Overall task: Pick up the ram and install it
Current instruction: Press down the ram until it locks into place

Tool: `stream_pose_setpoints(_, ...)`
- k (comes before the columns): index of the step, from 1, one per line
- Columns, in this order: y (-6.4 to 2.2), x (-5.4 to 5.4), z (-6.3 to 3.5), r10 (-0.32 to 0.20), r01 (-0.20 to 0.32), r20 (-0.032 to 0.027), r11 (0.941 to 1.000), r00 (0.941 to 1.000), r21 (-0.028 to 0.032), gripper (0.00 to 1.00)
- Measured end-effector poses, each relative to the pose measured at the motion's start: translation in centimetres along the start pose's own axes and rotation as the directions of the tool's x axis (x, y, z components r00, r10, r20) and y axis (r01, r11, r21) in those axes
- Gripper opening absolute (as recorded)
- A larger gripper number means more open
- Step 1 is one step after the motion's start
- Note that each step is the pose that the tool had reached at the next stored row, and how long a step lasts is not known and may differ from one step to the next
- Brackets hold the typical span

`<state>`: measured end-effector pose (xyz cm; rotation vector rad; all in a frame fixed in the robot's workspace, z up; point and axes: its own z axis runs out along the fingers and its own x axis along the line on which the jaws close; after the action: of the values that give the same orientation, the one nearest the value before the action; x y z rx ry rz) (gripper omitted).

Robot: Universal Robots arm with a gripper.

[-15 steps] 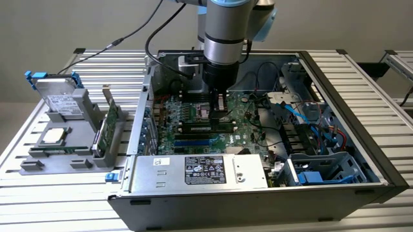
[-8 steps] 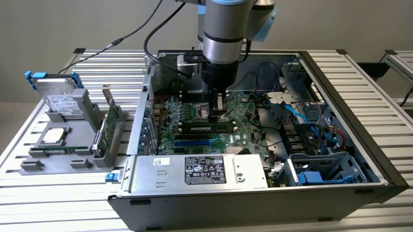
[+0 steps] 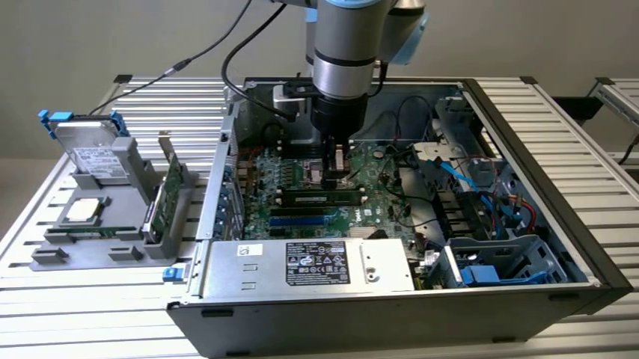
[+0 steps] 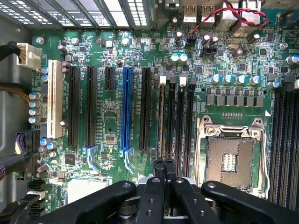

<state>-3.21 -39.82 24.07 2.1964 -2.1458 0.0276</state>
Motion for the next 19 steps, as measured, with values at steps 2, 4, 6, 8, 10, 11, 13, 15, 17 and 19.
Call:
stream_pose_setpoints(2,0.00,0.0,0.00,0.000,0.000,0.0000,1.0000,1.0000,0.0000,0.10)
stream_pose_setpoints(4,0.00,0.0,0.00,0.000,0.000,0.0000,1.0000,1.0000,0.0000,0.10)
stream_pose_setpoints(6,0.00,0.0,0.00,0.000,0.000,0.0000,1.0000,1.0000,0.0000,0.10)
stream_pose_setpoints(8,0.00,0.0,0.09,0.000,0.000,0.0001,1.0000,1.0000,0.0001,0.10)
stream_pose_setpoints(10,-0.01,0.0,0.40,0.000,0.000,0.0000,1.0000,1.0000,0.0000,0.10)
stream_pose_setpoints(11,-0.02,0.0,0.59,0.000,0.000,0.0000,1.0000,1.0000,0.0001,0.10)
stream_pose_setpoints(13,-0.02,-0.1,0.93,0.000,0.000,0.0000,1.0000,1.0000,0.0001,0.10)
stream_pose_setpoints(15,-0.03,-0.1,1.23,0.000,0.000,-0.0008,1.0000,1.0000,-0.0004,0.10)
stream_pose_setpoints(17,-0.04,-0.1,1.48,0.000,0.000,-0.0010,1.0000,1.0000,-0.0002,0.10)
stream_pose_setpoints(19,-0.04,-0.1,1.70,0.000,0.000,-0.0011,1.0000,1.0000,-0.0005,0.10)
